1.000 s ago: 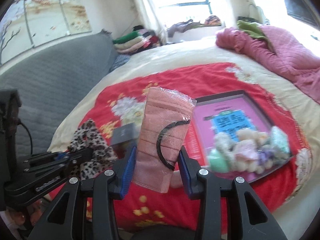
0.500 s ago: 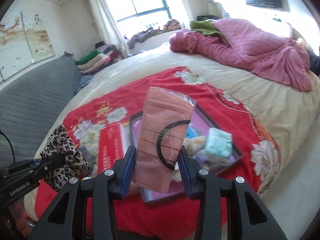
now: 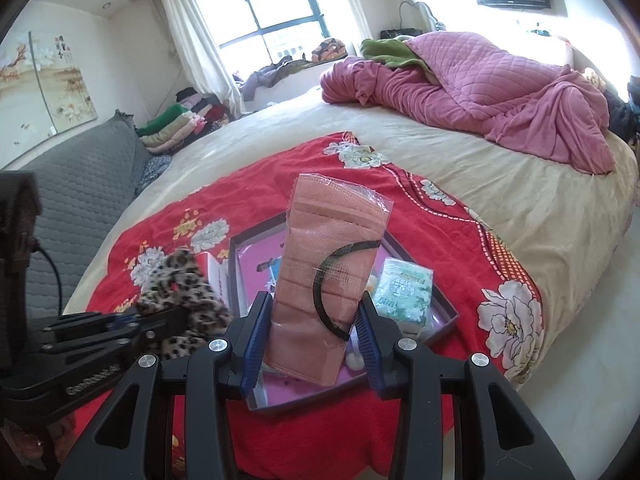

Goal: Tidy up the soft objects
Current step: 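Carry the scrunchie and pink mask pack with both grippers over the tray, then open the left gripper to drop the scrunchie while the right releases the mask pack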

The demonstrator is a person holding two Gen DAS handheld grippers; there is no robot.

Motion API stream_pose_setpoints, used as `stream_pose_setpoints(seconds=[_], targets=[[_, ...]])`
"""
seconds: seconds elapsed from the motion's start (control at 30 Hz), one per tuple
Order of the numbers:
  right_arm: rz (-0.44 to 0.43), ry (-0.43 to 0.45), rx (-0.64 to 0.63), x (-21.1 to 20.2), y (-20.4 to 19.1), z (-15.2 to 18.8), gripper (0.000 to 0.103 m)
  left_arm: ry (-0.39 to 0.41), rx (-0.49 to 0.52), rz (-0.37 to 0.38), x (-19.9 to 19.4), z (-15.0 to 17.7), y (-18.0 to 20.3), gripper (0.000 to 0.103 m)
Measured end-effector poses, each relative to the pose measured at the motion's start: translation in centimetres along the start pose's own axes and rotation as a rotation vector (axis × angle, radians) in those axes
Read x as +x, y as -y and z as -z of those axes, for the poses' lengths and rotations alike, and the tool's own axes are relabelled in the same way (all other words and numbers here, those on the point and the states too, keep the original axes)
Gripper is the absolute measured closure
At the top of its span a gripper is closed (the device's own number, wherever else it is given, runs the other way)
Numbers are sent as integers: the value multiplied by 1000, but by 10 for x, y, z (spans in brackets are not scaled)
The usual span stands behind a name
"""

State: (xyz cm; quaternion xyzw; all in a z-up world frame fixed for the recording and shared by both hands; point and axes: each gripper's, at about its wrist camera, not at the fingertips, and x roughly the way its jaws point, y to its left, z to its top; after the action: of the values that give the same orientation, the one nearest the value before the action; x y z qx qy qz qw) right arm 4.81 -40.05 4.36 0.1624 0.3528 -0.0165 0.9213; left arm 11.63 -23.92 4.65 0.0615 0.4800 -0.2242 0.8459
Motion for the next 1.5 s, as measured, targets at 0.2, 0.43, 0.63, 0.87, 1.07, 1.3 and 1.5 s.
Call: stream_pose_setpoints(seconds=[0.2, 0.43, 0.63, 0.87, 1.07, 1.3, 1.5], targets=[[21, -20, -26, 13, 3, -1, 60, -54, 12, 11, 27, -7, 3, 94], [32, -56, -74, 33, 3, -3, 60, -85, 17, 23, 46, -14, 5, 94], [63, -80, -104, 47, 8, -1, 60, -101, 19, 34, 57, -15, 6, 94], [72, -89, -105, 58, 12, -5, 60, -109, 7, 39, 66, -16, 1, 94], [68, -96, -115, 66, 9, -10, 60, -124, -6, 46, 74, -16, -4, 94], [65, -128, -138, 79, 4, -7, 60, -120, -27, 47, 77, -19, -11, 94], [56, -156, -145, 92, 1, -5, 59, -133, -48, 42, 80, -19, -18, 91]])
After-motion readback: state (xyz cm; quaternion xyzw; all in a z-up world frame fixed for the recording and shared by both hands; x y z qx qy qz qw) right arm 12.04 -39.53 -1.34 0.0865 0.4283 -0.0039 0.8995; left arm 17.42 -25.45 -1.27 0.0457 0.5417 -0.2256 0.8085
